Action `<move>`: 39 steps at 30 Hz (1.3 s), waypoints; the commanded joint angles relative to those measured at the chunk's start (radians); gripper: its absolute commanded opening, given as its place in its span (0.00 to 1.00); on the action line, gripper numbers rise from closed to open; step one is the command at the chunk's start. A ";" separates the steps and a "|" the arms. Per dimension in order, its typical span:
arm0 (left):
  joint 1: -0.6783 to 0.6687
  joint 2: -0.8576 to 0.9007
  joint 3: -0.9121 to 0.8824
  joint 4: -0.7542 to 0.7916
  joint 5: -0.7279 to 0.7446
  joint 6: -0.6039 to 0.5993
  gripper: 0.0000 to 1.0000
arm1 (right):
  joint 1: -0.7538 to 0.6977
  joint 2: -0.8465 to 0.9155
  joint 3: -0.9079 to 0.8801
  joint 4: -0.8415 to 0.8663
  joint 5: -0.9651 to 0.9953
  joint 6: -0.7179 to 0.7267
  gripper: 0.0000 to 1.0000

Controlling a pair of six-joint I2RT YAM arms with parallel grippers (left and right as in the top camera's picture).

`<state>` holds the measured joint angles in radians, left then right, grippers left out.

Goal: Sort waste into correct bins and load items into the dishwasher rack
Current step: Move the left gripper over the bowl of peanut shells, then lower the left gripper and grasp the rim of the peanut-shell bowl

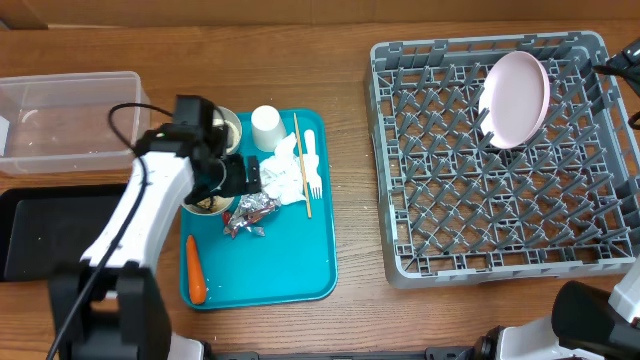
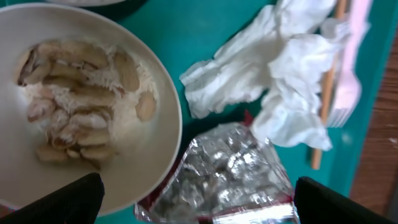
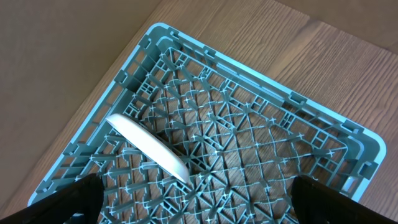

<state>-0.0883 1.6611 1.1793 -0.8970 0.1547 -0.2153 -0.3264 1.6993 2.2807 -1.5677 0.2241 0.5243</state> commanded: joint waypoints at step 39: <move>-0.102 0.086 0.013 0.101 -0.256 0.013 0.70 | 0.000 0.003 -0.002 0.002 0.002 0.008 1.00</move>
<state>-0.1883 1.7359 1.1793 -0.7959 -0.0460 -0.2092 -0.3264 1.6993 2.2807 -1.5673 0.2241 0.5236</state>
